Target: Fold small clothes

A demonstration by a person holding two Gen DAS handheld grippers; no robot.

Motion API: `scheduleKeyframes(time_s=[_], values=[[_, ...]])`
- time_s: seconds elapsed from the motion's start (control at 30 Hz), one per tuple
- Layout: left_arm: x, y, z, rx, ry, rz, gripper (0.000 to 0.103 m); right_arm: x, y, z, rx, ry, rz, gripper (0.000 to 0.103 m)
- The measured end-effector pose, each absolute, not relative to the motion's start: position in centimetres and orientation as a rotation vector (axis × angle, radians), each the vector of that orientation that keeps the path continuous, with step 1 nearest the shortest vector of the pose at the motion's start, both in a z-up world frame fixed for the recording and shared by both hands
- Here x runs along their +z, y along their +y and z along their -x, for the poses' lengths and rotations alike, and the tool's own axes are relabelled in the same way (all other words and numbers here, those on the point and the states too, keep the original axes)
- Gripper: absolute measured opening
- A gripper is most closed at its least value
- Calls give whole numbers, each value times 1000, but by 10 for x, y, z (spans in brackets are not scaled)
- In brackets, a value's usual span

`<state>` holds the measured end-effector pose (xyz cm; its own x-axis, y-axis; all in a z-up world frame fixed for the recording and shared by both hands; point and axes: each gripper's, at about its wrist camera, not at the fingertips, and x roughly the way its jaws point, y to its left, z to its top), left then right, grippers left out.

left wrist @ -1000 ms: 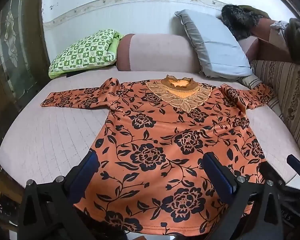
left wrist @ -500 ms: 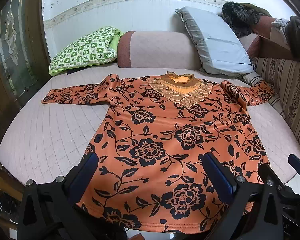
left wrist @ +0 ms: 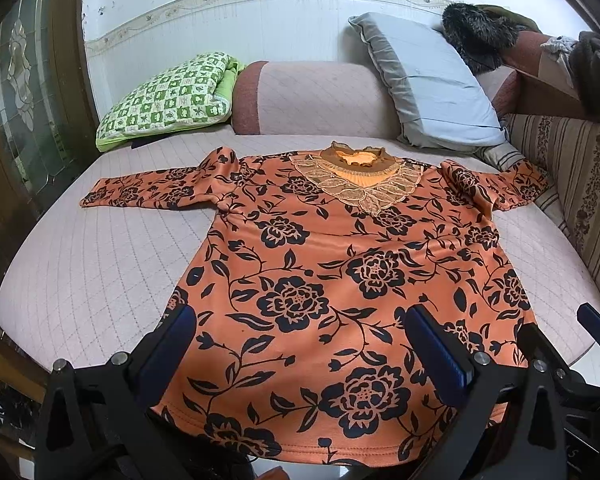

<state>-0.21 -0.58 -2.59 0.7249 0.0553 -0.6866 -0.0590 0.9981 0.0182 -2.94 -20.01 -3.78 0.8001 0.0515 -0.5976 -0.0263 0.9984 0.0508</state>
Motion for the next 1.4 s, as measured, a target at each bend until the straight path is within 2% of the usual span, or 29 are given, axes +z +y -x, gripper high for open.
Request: scheduleKeyframes(time_s=[0.93, 1.4], values=[[-28, -4, 4, 60, 773, 5, 103, -40, -203, 31, 37, 641, -50, 103], [-43, 5, -2, 70, 836, 45, 103, -47, -204, 28, 27, 661, -50, 103]])
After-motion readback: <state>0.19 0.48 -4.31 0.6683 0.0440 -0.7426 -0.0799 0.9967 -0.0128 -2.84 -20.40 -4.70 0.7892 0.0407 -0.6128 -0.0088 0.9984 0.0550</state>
